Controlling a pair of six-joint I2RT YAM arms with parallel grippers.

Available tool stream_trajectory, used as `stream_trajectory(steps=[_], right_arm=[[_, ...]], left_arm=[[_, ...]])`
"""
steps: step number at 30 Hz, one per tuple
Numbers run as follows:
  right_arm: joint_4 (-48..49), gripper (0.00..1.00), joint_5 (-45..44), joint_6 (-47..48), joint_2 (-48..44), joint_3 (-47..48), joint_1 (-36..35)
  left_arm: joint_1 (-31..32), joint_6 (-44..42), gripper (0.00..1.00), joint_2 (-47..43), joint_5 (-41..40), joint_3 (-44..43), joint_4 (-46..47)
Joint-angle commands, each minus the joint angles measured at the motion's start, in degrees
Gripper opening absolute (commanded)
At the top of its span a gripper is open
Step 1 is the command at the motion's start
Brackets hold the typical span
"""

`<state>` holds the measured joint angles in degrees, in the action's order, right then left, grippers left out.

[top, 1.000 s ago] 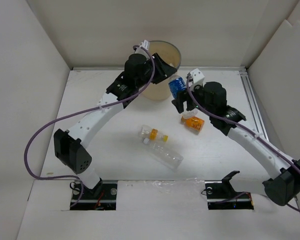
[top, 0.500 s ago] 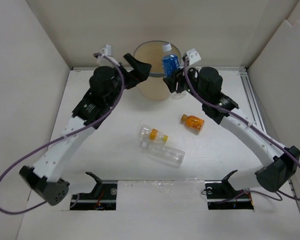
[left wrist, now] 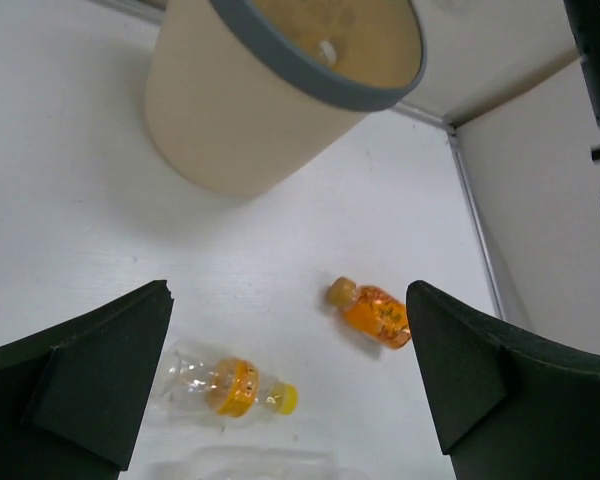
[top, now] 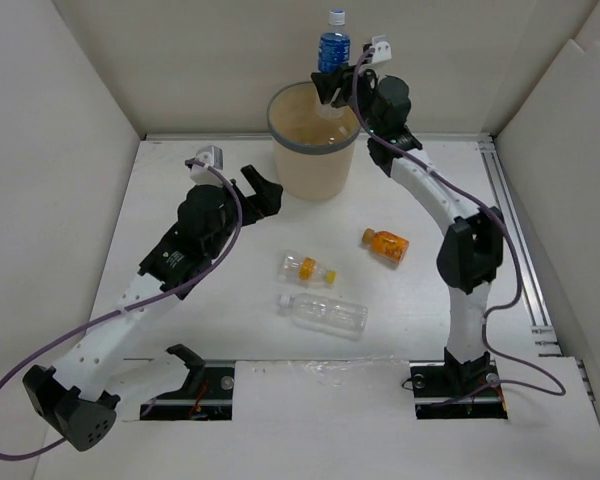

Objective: Put the plastic bottles in the bin

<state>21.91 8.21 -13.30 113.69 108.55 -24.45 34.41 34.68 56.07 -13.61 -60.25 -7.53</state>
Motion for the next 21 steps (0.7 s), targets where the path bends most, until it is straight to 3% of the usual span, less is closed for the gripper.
stream_trajectory(steps=[1,2,6,12,15,16,19,21], right_arm=[[0.96,0.25,1.99,-1.3,6.61,11.92,-0.16],[-2.02,0.99,1.99,-0.25,8.03,16.21,-0.16],[-5.38,1.0,-4.59,2.04,9.54,18.89,-1.3],[-15.04,1.0,-17.59,8.54,1.73,18.9,-2.97],[-26.45,1.0,-20.68,9.96,-8.1,11.88,-2.97],[-32.66,1.0,-21.3,10.92,-11.09,5.59,-2.97],[-37.63,1.0,-17.89,10.93,-24.1,-8.13,-1.4],[-37.48,1.0,-15.43,10.93,-33.29,-23.25,0.09]], left_arm=[[0.04,-2.33,1.0,-1.49,2.35,1.35,2.61],[0.04,-2.33,1.0,-1.49,2.36,1.36,2.61],[2.5,-4.0,1.0,0.52,-0.63,1.89,1.21],[2.5,-0.42,1.0,7.46,-1.16,-1.88,-4.33],[2.5,2.14,1.0,9.67,-0.63,-1.89,-4.95],[2.5,4.5,1.0,10.36,-1.33,-1.89,-5.65],[2.5,8.47,1.0,11.07,-5.19,-3.29,-8.55],[1.98,10.57,1.0,11.69,-6.34,-3.82,-9.69]])
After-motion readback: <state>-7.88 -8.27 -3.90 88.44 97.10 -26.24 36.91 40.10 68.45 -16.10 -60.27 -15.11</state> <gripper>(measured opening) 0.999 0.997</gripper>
